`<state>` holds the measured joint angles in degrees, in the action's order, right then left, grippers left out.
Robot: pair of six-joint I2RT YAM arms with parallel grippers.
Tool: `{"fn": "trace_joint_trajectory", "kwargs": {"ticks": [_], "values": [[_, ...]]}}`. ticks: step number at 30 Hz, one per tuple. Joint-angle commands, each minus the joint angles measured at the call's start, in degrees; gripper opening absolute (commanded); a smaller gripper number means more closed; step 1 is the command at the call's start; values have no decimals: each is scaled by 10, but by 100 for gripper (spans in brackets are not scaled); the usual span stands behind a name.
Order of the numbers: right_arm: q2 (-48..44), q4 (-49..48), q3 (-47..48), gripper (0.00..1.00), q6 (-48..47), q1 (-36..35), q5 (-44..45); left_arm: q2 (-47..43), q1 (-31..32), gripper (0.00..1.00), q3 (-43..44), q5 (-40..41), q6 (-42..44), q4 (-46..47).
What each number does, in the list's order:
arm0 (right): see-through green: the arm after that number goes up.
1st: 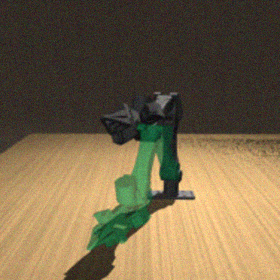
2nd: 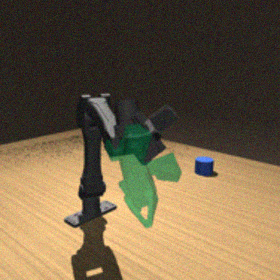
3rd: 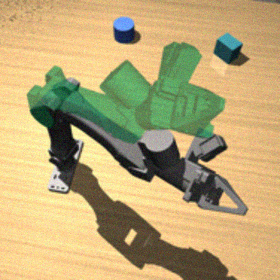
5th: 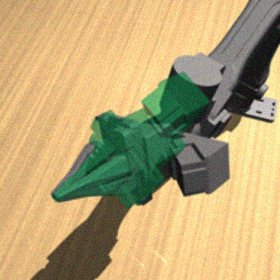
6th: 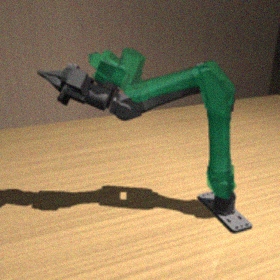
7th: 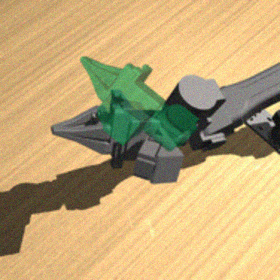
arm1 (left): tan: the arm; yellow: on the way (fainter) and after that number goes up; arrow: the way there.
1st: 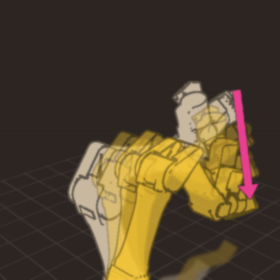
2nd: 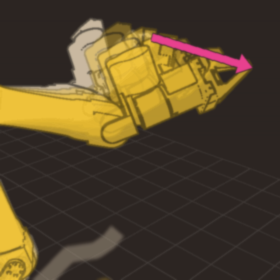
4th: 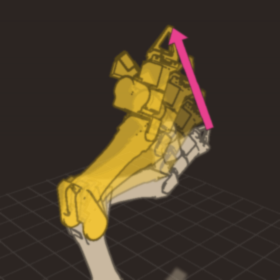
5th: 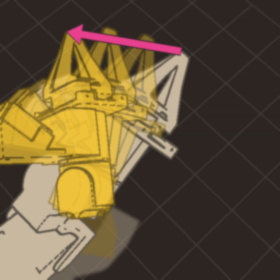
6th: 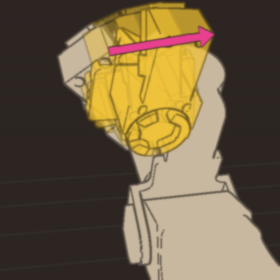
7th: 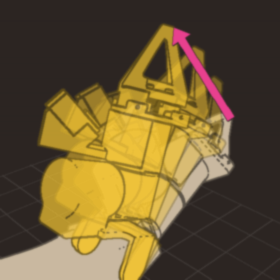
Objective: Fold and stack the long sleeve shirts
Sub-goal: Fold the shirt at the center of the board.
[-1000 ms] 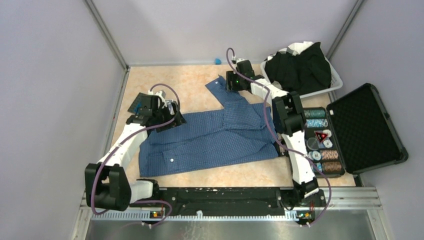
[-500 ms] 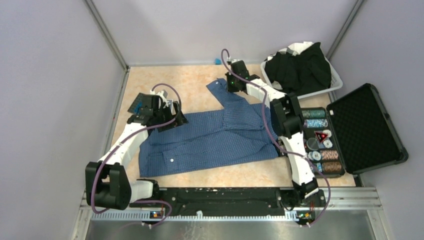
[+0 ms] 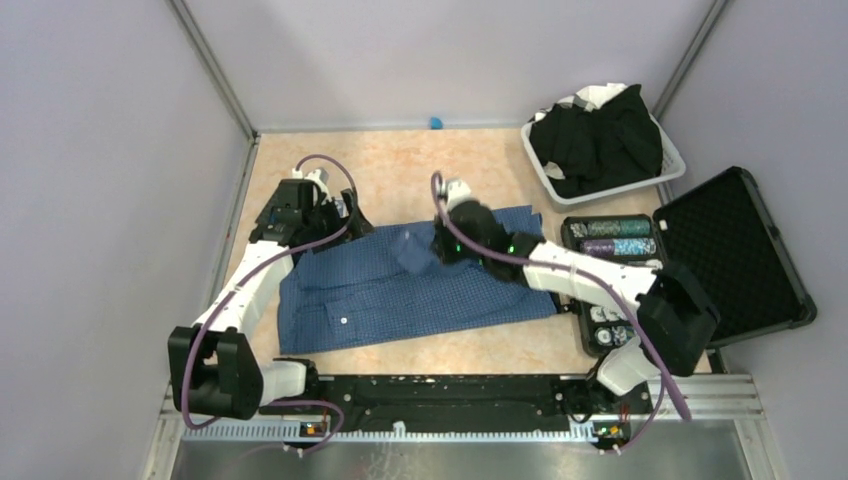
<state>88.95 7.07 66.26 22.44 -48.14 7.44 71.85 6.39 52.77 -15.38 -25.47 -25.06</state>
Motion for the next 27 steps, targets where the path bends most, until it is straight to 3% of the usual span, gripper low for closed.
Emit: {"fn": "trace_joint_trajectory", "kwargs": {"ticks": [1, 2, 4, 6, 9, 14, 20, 27], "values": [[-67, -66, -129, 1, 22, -66, 19, -14, -7, 99, 17, -4, -2, 7], [-75, -67, -152, 7, 22, -72, 12, -12, -7, 99, 16, -16, 3, 10], [-94, -64, -186, 30, 28, -74, 1, -4, -6, 99, 9, -61, 16, 31], [-123, -54, -202, 46, 26, -73, -1, 16, -2, 99, 10, -94, 18, 33], [-161, -32, -206, 56, 16, -74, 8, 61, 22, 97, 22, -125, 32, 28], [-192, 13, -205, 57, 10, -71, 51, 106, 100, 87, 28, -134, 39, 36], [-171, -2, -233, 43, 39, -60, 32, 177, 155, 70, 42, -150, 28, 61], [-133, -51, -290, 33, 79, -60, 17, 251, 204, 78, 72, -141, 33, 63]]}}
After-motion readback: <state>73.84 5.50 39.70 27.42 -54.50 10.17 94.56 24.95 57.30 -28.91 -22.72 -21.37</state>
